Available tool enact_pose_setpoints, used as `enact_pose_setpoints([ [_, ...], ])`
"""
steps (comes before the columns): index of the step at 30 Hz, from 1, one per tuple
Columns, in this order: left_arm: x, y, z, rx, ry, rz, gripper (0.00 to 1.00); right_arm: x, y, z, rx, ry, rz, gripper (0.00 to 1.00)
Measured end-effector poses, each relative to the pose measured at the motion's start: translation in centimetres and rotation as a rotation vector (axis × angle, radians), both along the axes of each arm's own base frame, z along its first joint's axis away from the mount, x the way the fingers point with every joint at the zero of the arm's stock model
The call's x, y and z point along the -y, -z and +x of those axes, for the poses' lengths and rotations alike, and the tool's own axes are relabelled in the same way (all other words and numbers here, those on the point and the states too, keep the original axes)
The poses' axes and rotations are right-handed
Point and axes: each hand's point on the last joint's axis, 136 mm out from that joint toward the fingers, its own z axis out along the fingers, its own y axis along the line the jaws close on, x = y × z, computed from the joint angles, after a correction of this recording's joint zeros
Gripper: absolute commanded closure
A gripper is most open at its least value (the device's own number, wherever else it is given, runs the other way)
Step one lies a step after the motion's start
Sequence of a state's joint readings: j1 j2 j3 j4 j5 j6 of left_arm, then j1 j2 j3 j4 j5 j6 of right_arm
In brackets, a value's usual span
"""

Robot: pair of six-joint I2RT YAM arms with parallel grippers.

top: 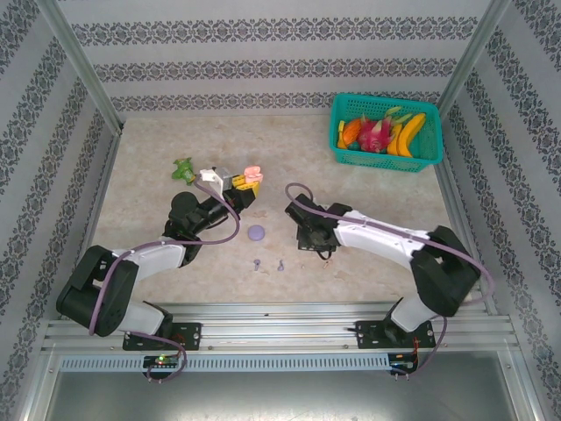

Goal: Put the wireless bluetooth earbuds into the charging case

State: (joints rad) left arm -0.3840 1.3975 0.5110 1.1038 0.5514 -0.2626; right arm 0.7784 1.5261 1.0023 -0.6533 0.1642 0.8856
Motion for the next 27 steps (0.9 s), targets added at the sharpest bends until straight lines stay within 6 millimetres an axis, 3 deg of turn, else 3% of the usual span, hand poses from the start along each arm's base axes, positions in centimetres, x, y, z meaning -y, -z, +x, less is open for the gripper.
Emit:
enact_pose_setpoints([
  [7,0.9,-0.2,-0.9,0.019,0.048,0.013,1.00,1.7,-7.2,1.8,0.211,0.010,0.119,0.85],
  [13,3.4,0.3,-2.7,0.046,0.119,0.055,1.00,2.9,-13.6,2.9,0.386,-0.009,0.203,0.84],
  [20,5.8,-1.0,-3.9,0.140,0.118,0.123,1.00,1.2,-21.7,4.4,0.561,-0.062,0.328,0.84],
  [23,6.3,-1.8,-3.9,0.195,0.086,0.147,1.00,0.5,-24.3,4.9,0.612,-0.073,0.392,0.84],
  [27,6.2,-2.2,-3.4,0.242,0.022,0.178,1.00,-0.7,-26.2,5.3,0.649,-0.093,0.464,0.84],
])
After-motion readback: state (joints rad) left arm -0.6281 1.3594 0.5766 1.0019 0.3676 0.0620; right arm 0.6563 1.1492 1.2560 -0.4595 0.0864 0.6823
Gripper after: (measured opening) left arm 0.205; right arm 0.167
